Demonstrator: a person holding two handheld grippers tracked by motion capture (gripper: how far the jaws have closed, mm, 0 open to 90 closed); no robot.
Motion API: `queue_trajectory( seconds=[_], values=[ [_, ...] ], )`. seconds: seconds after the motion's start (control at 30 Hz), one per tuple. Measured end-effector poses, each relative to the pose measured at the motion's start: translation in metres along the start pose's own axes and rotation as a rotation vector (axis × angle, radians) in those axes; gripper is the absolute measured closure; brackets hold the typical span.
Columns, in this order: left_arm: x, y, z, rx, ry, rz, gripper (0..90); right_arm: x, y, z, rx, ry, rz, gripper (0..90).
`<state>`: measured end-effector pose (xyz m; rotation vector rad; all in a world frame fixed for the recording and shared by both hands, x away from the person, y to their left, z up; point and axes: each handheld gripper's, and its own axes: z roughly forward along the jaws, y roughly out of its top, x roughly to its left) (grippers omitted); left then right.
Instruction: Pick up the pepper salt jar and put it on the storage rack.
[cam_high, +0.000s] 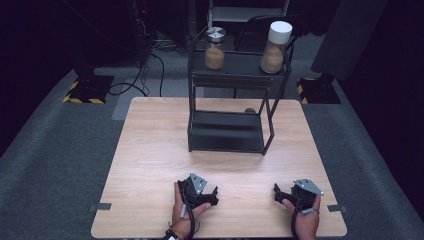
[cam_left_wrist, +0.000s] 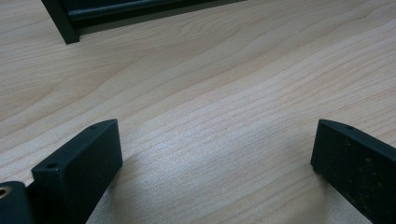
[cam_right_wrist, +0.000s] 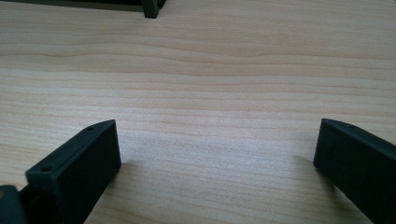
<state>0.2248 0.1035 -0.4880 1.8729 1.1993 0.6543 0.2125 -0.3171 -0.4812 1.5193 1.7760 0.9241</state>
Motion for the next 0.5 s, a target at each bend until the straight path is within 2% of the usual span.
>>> queue_trajectory(
  seconds=[0.3,0.5],
  values=[
    [-0.0004,0.0000,-0.0001,0.000,0.001,0.001,1.7,-0.0005,-0.0004,-0.0004,-0.001,0.002,-0.003,0.3],
    [-0.0003,0.0000,-0.0001,0.000,0.000,0.003,1.7,-0.0003,-0.0082,-0.0060,-0.031,0.011,-0.083,0.7]
  ],
)
